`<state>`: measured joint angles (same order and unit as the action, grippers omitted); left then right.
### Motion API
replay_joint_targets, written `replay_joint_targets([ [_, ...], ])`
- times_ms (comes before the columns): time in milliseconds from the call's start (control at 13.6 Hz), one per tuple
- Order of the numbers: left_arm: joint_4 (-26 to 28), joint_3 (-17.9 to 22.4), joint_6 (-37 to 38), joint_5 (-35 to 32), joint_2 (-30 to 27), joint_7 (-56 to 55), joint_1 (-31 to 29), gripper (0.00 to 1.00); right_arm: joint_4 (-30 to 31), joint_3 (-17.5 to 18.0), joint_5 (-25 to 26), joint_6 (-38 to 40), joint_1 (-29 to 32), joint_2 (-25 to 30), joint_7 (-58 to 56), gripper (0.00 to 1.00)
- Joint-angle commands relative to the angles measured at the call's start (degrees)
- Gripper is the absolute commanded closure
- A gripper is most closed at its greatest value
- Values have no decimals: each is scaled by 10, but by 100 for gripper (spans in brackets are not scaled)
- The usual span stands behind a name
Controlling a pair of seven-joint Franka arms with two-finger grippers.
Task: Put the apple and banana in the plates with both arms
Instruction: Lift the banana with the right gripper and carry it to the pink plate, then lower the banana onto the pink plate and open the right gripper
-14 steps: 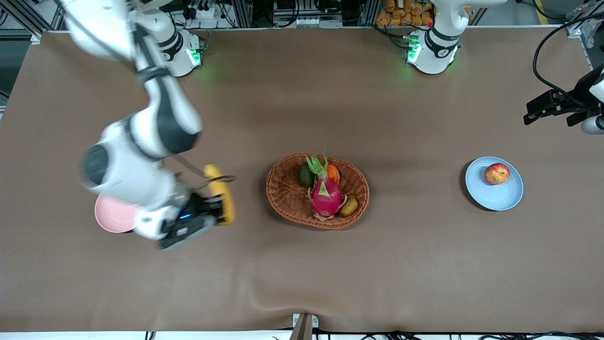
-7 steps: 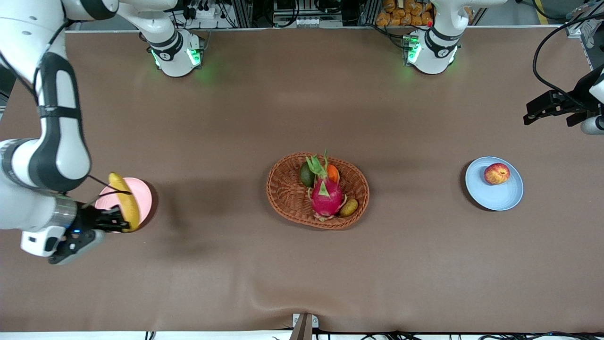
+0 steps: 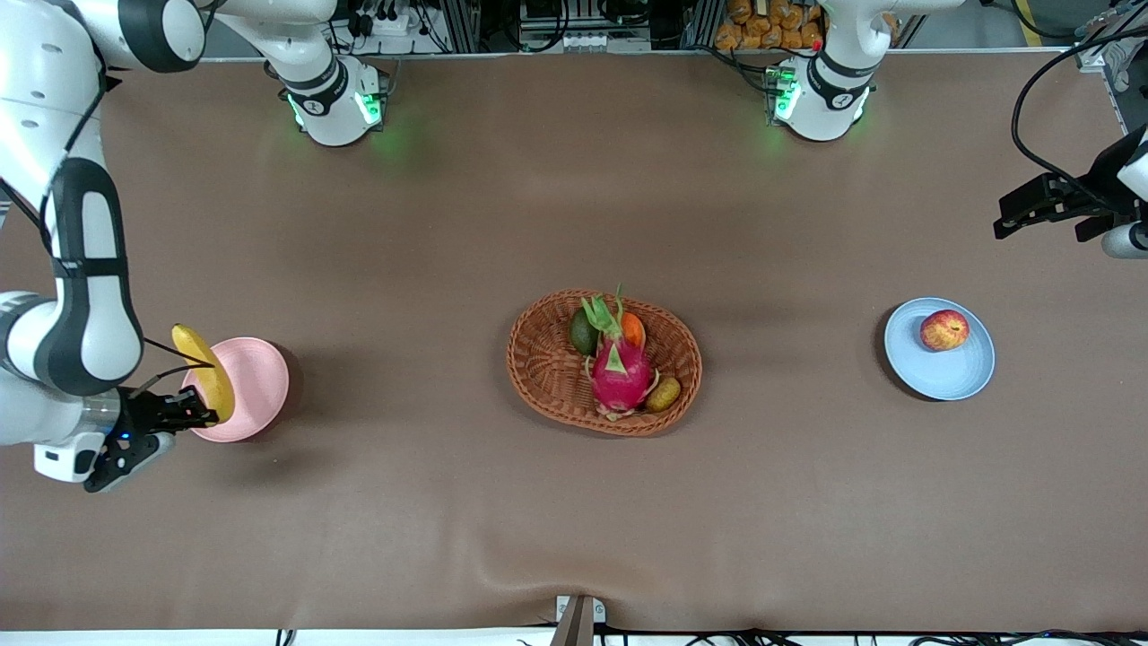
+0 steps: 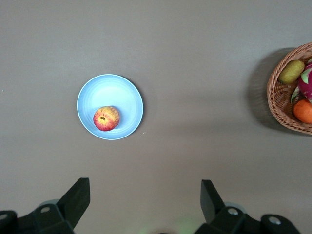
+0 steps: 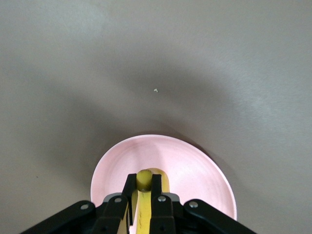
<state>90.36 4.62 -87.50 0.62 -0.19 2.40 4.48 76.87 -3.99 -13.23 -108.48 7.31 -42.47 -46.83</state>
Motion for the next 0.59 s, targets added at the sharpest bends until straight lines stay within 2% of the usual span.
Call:
replay_joint_targets([
  [0,-10,2,8,11,6,15,-2,0,11,13,10,-9,3,0,-11,100],
  [73,-11,2,8,11,6,14,-2,0,11,13,10,-15,3,-2,-11,91],
  [147,-11,2,8,11,6,14,-2,0,11,13,10,-17,3,-8,-11,73],
  [220,-10,1,8,11,6,14,-1,0,11,13,10,-24,4,-12,-12,42],
  [294,-11,1,7,11,9,14,-1,0,12,13,9,-31,7,-14,-12,0],
  [514,-11,2,8,11,9,14,-1,0,6,14,7,-29,1,-9,-11,0],
])
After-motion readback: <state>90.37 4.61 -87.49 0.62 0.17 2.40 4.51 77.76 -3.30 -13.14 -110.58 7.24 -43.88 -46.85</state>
